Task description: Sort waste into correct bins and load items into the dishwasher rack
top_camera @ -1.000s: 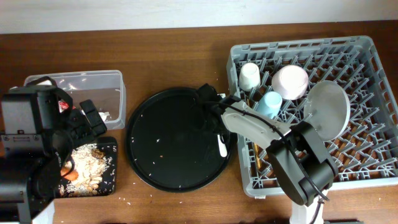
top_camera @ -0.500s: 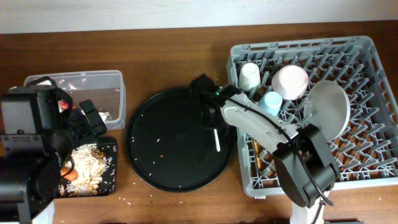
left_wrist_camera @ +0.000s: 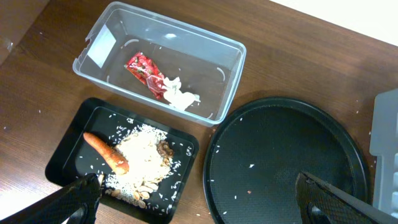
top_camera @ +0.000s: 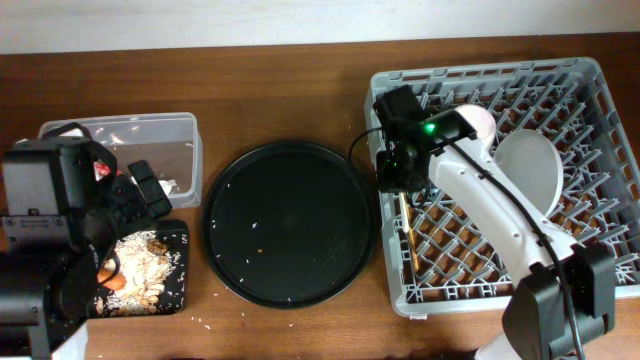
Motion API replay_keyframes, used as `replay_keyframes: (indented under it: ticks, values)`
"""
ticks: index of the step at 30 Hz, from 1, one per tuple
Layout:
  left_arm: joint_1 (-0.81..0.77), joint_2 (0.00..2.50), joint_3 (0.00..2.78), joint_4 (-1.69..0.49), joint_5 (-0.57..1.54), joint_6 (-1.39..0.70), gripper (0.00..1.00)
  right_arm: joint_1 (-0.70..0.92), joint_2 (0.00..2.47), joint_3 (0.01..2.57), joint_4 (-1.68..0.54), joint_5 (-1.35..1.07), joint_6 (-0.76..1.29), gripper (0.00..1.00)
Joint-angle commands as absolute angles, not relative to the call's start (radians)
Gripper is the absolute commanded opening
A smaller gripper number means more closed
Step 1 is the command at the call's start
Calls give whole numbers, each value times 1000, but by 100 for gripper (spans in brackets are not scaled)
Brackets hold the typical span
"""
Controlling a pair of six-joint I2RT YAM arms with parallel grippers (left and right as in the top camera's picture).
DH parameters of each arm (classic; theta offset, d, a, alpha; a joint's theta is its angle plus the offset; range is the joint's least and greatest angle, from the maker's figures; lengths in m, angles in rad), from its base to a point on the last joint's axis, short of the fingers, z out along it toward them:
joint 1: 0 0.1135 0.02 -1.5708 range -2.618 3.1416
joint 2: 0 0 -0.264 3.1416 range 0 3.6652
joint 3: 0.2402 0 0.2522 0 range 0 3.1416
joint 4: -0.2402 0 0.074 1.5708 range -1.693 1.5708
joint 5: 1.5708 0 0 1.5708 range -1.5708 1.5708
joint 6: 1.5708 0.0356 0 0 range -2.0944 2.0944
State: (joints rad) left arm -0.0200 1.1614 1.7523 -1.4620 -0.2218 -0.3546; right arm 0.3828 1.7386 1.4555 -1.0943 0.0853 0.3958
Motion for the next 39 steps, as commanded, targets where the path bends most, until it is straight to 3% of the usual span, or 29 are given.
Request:
replay_keyframes:
  ticks: [1,11,16,20,23,25,28,30,39]
  values:
    - [-15,1163,1761,-1460,-232,-343,99,376,1743,1375,-1010,110,392,4]
    - [-15,1163,1761,-1460,-232,-343,99,376,1763,1313,-952,178,392,4]
    - [-15,1163,1761,-1460,-232,-343,99,376,1763,1313,-953,177,392,31]
    - [-15,1163,1761,-1460,-232,-343,99,376,1736,1374,-992,173,374,31]
    - [-15,1163,1761,-1460,-232,-343,99,376,1676,1592,-1166,168,370,32]
    - [-15,1163,1761,-1460,-232,-343,99,376,1665,1690,-1217,134,370,78]
    - [-15,1163,1761,-1460,-232,-343,99,376,1652,1787,-1238,45,370,79]
    - [-15,1163,1761,-1460,-232,-343,99,376,1623,1823,-1242,45,371,99]
    - [-15,1163,1761,-1460,-232,-343,99,376,1629,1822,-1242,45,371,99]
